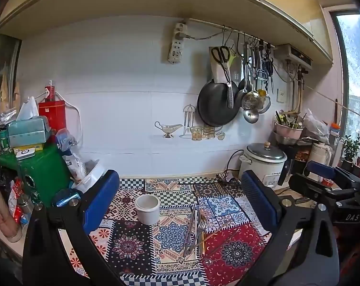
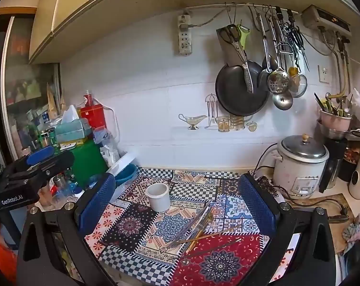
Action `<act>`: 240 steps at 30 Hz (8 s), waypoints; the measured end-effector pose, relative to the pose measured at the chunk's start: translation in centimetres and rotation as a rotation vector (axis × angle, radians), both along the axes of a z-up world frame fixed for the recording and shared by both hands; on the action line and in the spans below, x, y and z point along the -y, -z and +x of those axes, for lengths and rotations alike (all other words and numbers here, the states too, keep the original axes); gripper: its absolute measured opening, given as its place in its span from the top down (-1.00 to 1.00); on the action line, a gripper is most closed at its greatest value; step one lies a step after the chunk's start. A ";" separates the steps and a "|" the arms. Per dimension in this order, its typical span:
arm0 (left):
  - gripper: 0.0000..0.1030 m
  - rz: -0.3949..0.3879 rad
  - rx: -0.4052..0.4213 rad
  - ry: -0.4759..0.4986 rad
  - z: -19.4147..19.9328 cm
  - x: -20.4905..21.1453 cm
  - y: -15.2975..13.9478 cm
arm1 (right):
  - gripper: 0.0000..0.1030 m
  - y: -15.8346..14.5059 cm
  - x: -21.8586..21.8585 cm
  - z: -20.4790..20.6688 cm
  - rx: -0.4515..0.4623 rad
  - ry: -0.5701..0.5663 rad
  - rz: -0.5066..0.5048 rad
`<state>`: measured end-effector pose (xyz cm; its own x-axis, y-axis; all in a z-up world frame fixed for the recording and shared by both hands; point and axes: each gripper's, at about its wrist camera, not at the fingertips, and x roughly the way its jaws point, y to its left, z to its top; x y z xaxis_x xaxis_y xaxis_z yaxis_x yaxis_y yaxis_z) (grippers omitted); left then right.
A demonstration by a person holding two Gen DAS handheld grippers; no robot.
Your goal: Organize utensils
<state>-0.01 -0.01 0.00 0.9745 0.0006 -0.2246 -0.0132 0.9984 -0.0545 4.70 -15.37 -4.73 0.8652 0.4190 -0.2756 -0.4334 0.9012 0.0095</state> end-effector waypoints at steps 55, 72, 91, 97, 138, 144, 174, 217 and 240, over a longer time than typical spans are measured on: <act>-0.99 -0.019 -0.020 0.007 0.9 -1.1 0.4 | -0.99 -0.1 -0.3 0.8 0.013 0.024 0.014; -0.99 -0.020 -0.032 0.004 1.9 -1.2 0.6 | -0.99 0.2 -0.5 1.2 0.007 0.025 0.015; -0.99 -0.031 -0.325 -0.022 10.7 -1.3 8.6 | -0.99 7.2 1.6 8.7 -0.272 0.138 -0.030; -0.93 -0.040 -0.493 -0.038 14.9 -0.7 14.1 | -0.99 12.6 4.0 12.9 -0.484 0.246 -0.044; 0.58 -0.061 -1.023 0.271 28.0 7.0 30.6 | 0.90 27.4 4.0 25.4 -0.941 0.130 -0.189; 0.74 -0.020 -1.033 0.293 28.1 7.7 31.5 | 0.91 27.2 4.4 27.4 -0.899 0.149 -0.198; 0.89 -0.108 -1.105 0.271 24.6 5.4 31.8 | 0.74 28.2 -1.0 20.4 -0.860 0.029 -0.384; 0.84 0.014 -1.108 0.270 41.1 14.1 33.1 | 0.87 27.4 6.6 32.3 -0.925 0.021 -0.235; 0.99 -0.063 -0.816 0.215 35.7 7.7 25.4 | 0.88 19.4 6.0 29.9 -0.691 0.125 -0.153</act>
<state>35.69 -7.66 -25.37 0.4839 -0.2022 -0.8515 0.1170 0.9792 -0.1660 34.62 -21.33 -24.18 0.5106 0.2411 -0.8253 -0.2675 0.9568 0.1140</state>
